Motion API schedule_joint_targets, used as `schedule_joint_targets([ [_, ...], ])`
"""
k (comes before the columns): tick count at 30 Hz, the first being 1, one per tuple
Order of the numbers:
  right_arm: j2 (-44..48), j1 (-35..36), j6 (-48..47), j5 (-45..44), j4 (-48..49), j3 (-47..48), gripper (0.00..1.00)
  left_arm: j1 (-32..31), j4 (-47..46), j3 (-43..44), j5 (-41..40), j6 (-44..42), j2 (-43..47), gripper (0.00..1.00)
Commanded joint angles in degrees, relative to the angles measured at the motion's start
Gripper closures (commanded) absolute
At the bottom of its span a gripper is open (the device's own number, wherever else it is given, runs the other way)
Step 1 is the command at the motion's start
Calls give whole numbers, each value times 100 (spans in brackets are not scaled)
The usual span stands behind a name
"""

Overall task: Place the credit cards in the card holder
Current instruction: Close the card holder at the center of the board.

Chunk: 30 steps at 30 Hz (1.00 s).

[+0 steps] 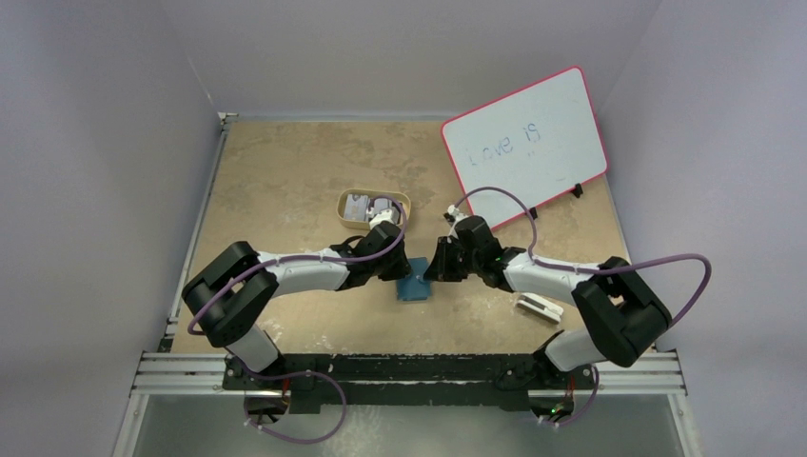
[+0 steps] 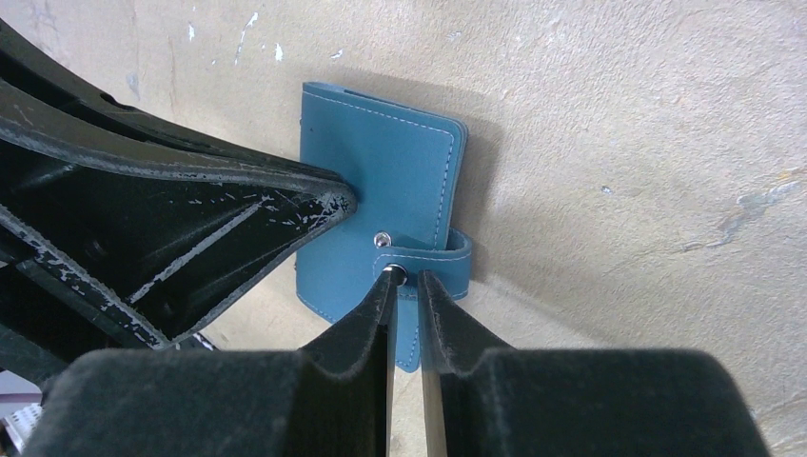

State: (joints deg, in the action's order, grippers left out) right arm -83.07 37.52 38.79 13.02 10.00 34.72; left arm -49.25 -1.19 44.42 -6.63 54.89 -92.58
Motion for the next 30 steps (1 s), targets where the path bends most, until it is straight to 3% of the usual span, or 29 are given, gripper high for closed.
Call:
schedule_joint_targets([
  [1, 29, 33, -16, -121, 100, 41, 84, -7, -10, 39, -67, -23, -214, 93],
  [20, -389, 157, 217, 198, 634, -37, 85, -14, -38, 39, -51, -5, -231, 93],
  [30, -457, 250, 67, -172, 196, 145, 87, -14, -56, 10, -39, 4, -206, 93],
])
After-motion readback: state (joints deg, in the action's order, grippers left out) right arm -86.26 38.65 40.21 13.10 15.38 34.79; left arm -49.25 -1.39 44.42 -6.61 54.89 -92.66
